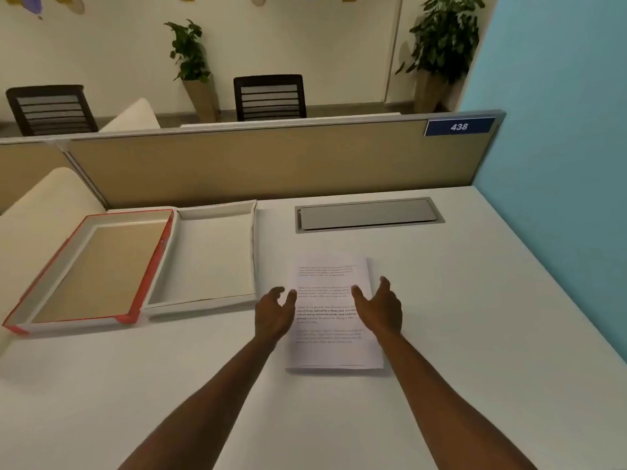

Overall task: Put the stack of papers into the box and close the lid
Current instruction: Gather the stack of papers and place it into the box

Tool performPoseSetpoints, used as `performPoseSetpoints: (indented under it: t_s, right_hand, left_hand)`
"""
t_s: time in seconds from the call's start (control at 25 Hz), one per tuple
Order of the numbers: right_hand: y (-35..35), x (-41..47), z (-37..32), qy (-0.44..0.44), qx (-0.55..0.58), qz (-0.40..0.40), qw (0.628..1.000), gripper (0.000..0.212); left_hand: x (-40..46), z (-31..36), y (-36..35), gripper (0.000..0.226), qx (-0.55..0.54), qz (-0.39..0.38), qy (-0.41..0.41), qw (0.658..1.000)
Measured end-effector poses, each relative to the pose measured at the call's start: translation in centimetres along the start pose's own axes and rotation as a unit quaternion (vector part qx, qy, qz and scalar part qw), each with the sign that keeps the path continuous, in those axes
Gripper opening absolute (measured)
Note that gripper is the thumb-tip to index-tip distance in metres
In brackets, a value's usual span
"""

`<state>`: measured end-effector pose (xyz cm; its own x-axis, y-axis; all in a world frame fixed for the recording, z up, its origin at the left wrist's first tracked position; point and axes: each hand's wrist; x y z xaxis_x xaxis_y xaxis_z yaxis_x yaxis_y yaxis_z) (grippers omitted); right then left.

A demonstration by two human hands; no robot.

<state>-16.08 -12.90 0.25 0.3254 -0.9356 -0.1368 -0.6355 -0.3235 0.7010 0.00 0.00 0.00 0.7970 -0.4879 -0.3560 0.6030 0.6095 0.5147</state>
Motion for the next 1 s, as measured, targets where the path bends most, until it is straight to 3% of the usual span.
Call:
performPoseSetpoints:
  t_s: [0.12,0.48,0.76,1.0]
  right_hand:
    - [-1.4,-0.8,2.1,-0.063,-0.050,-0.074,0.994,0.092]
    - [-3.5,-1.0,3.1,-0.013,-0.132,-0.055,0.990,0.089]
    - [-3.8,-0.8,3.4,-0.010,-0.140,-0.058,0.988,0.090]
    - [-3.9,-0.8,3.7,-0.008,-0.131,-0.054,0.990,0.090]
  left_hand:
    - [-0.2,-1.5,-1.7,0.068,0.052,-0.022,0.083,0.995]
    - [0.2,-0.4,-4.4,0.084,0.037,0.007,0.130,0.991]
    - [3.0,-0.5,-3.0,0.077,-0.065,-0.033,0.232,0.970]
    - [4.8,-0.1,-2.2,0.056,-0.157,-0.092,0.255,0.950]
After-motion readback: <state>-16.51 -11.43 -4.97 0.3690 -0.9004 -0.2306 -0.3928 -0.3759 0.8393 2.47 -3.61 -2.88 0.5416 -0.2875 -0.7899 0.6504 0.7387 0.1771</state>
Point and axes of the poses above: each hand's wrist, its own x-axis towards the middle knuckle, its own y-axis out of the back of the hand, z = x × y, and after that the axes turned 7 degrees about y, right-handed
